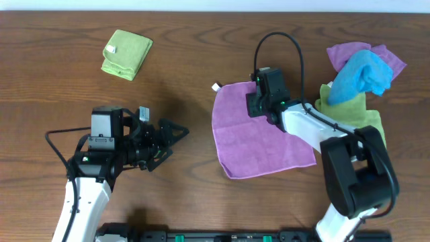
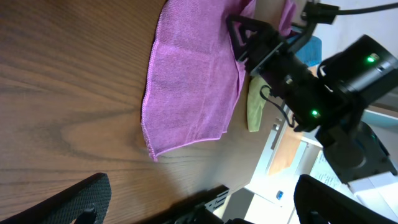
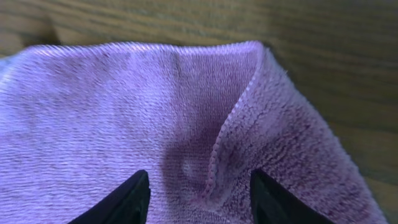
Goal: Fold the cloth
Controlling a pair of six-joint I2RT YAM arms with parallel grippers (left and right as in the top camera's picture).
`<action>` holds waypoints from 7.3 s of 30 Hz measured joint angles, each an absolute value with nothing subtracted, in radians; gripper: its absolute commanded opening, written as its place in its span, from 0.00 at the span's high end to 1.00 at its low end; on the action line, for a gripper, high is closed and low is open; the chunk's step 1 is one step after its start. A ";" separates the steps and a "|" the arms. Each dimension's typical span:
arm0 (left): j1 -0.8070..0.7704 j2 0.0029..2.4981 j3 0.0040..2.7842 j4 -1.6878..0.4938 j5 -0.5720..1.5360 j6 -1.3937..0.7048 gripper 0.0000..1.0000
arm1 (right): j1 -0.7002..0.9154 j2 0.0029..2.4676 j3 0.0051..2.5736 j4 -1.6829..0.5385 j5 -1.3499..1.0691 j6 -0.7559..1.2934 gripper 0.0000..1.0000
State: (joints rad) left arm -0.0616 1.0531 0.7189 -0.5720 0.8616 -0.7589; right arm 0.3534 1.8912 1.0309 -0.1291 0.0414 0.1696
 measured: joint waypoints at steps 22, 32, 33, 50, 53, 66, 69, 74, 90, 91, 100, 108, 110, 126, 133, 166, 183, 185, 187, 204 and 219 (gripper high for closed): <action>-0.062 1.053 0.719 -0.572 0.861 -0.759 0.05 | 0.347 1.912 1.104 -0.062 0.349 0.131 0.91; -0.062 1.053 0.719 -0.572 0.860 -0.759 0.05 | 0.242 1.904 1.112 -0.030 0.508 0.098 0.53; -0.062 1.053 0.719 -0.572 0.860 -0.759 0.05 | 0.237 1.900 1.112 -0.054 0.516 0.097 0.50; -0.117 1.054 0.719 -0.573 0.843 -0.801 0.05 | 0.123 1.403 1.119 -0.834 0.083 0.189 0.14; -0.199 1.061 0.719 -0.571 0.801 -0.837 0.05 | 0.024 1.385 1.119 -0.957 -0.059 0.212 0.14; -0.471 1.196 0.616 -0.278 0.672 -1.061 0.05 | -0.245 1.387 1.063 -1.075 -0.426 0.172 0.14; -0.518 1.247 0.581 -0.188 0.666 -1.124 0.05 | -0.260 1.387 1.051 -1.083 -0.468 0.167 0.14; -0.582 1.345 0.567 -0.089 0.645 -1.212 0.05 | -0.262 1.387 1.047 -1.087 -0.501 0.163 0.13; -0.670 1.616 0.569 0.207 0.674 -1.472 0.08 | -0.262 1.387 1.046 -1.089 -0.509 0.155 0.12; -0.670 1.625 0.570 0.216 0.678 -1.482 0.12 | -0.263 1.387 1.045 -1.089 -0.509 0.155 0.12; -0.672 1.694 0.573 0.240 0.688 -1.530 0.87 | -0.263 1.387 1.045 -1.092 -0.510 0.155 0.11; -0.649 1.709 0.567 0.286 0.689 -1.342 0.94 | -0.263 1.387 1.034 -1.076 -0.471 0.146 0.06; -0.617 1.709 0.568 0.251 0.705 -1.286 0.94 | -0.263 1.387 1.018 -1.055 -0.465 0.129 0.06; -0.321 1.568 0.570 -0.312 0.779 -0.796 0.94 | 0.031 1.391 0.963 -0.608 -0.479 -0.046 0.16; -0.263 1.546 0.570 -0.391 0.779 -0.697 0.94 | 0.265 1.509 0.963 -0.486 -0.299 -0.050 0.17; -0.258 1.542 0.570 -0.490 0.789 -0.624 0.94 | 0.378 1.773 0.963 -0.169 -0.068 0.022 0.46; -0.258 1.542 0.570 -0.490 0.817 -0.624 0.94 | 0.389 1.841 0.962 -0.085 0.019 0.022 0.59; -0.258 1.542 0.570 -0.490 0.817 -0.624 0.94 | 0.389 1.841 0.962 -0.083 0.024 0.024 0.66; -0.258 1.542 0.570 -0.490 0.817 -0.624 0.94 | 0.389 1.841 0.962 -0.081 0.035 0.023 0.74; -0.258 1.542 0.570 -0.490 0.832 -0.624 0.94 | 0.358 1.841 0.962 -0.115 0.271 0.061 0.98; -0.258 1.542 0.570 -0.490 0.843 -0.624 0.94 | 0.271 1.840 0.964 -0.155 0.423 0.073 0.42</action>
